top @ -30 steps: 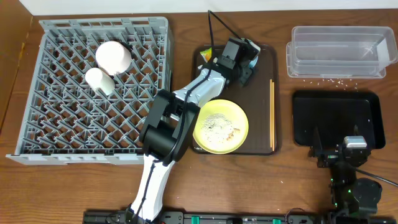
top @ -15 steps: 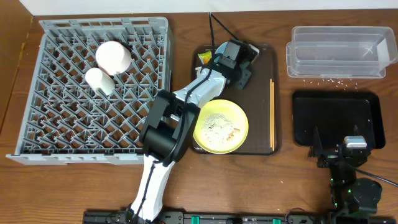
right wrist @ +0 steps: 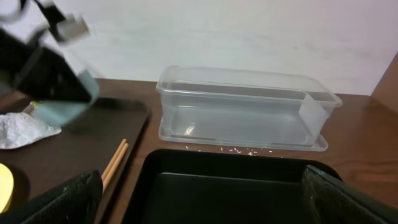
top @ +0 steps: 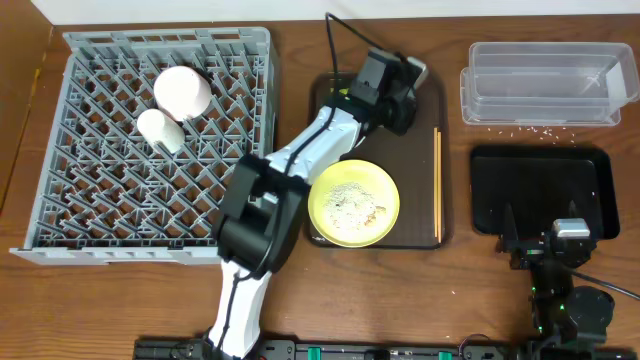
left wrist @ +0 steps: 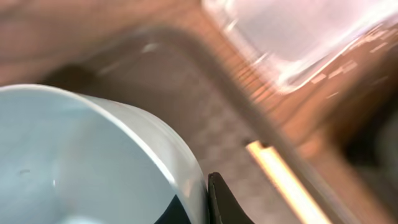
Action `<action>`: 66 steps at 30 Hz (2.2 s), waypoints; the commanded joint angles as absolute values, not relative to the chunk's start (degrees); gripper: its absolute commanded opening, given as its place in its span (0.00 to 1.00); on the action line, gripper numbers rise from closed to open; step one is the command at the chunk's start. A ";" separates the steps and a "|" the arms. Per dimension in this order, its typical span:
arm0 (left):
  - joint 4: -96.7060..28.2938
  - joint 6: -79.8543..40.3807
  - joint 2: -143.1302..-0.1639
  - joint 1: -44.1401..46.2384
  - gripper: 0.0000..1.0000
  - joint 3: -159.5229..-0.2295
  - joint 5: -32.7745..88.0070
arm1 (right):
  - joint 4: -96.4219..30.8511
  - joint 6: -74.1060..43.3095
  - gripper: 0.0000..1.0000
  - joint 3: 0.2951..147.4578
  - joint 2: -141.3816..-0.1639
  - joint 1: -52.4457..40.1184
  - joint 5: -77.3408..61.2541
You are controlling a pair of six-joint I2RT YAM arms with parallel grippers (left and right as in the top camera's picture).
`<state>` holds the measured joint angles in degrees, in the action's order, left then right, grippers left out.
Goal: Sort waste into correct bins and load items into the dishwasher
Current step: 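Grasp the light-blue bowl rim with the left gripper and lift, then carry the light-blue bowl with the left gripper to the rack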
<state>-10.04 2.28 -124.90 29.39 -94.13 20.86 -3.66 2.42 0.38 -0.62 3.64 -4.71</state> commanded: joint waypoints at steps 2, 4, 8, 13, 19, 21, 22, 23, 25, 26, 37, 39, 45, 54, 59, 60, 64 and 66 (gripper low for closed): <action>-8.86 -5.89 -116.11 28.75 0.08 -94.04 24.71 | -3.90 3.29 0.99 0.32 -0.30 4.10 -4.95; -8.78 -8.10 -113.84 27.90 0.08 -94.04 24.71 | -3.90 3.27 0.99 0.32 -0.30 4.10 -4.95; -8.93 -12.40 -110.48 25.04 0.08 -94.04 25.15 | -3.90 3.27 0.99 0.32 -0.30 4.10 -4.95; -12.71 -22.11 -107.68 17.04 0.08 -94.04 30.15 | -3.90 3.27 0.99 0.32 -0.30 4.10 -4.95; -17.21 -25.87 -105.56 4.97 0.08 -94.04 42.74 | -3.90 3.27 0.99 0.32 -0.30 4.10 -4.95; -18.90 -25.91 -104.99 1.10 0.07 -94.04 46.52 | -3.90 3.29 0.99 0.32 -0.30 4.10 -4.95; -19.99 -26.09 -104.68 -0.64 0.08 -94.04 47.00 | -3.90 3.27 0.99 0.32 -0.30 4.12 -4.95; -21.15 -26.09 -104.47 -1.93 0.07 -94.04 47.00 | -3.90 3.27 0.99 0.32 -0.30 4.10 -4.95; -24.80 -26.06 -103.77 -5.72 0.08 -94.04 47.00 | -3.90 3.27 0.99 0.32 -0.30 4.12 -4.95; -27.22 -26.02 -103.28 -7.44 0.07 -94.04 47.03 | -3.90 3.29 0.99 0.32 -0.30 4.10 -4.95; -52.99 -13.08 -94.45 -23.05 0.07 -94.02 47.16 | -3.90 3.27 0.99 0.32 -0.30 4.10 -4.95; -55.42 -13.17 -93.91 -26.11 0.07 -94.02 47.51 | -3.90 3.29 0.99 0.32 -0.30 4.10 -4.95; -57.12 -10.72 -94.85 -37.36 0.07 -91.05 57.56 | -3.90 3.27 0.99 0.32 -0.30 4.10 -4.95; -47.00 -8.14 -94.96 -41.58 0.08 -82.46 68.16 | -3.90 3.27 0.99 0.32 -0.30 4.12 -4.95; -37.91 -8.43 -96.01 -43.94 0.08 -80.71 68.86 | -3.90 3.29 0.99 0.32 -0.30 4.10 -4.95; -37.21 -8.40 -96.18 -44.62 0.07 -80.71 68.93 | -3.90 3.27 0.99 0.32 -0.30 4.10 -4.95; -35.86 -8.40 -97.58 -47.35 0.07 -80.68 68.82 | -3.90 3.27 0.99 0.32 -0.30 4.10 -4.95; -36.14 -8.78 -99.07 -48.47 0.07 -80.68 68.88 | -3.90 3.27 0.99 0.32 -0.30 4.10 -4.95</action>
<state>-35.94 -9.26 -96.40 -46.70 -80.97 67.44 -3.66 2.42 0.38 -0.62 3.62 -4.71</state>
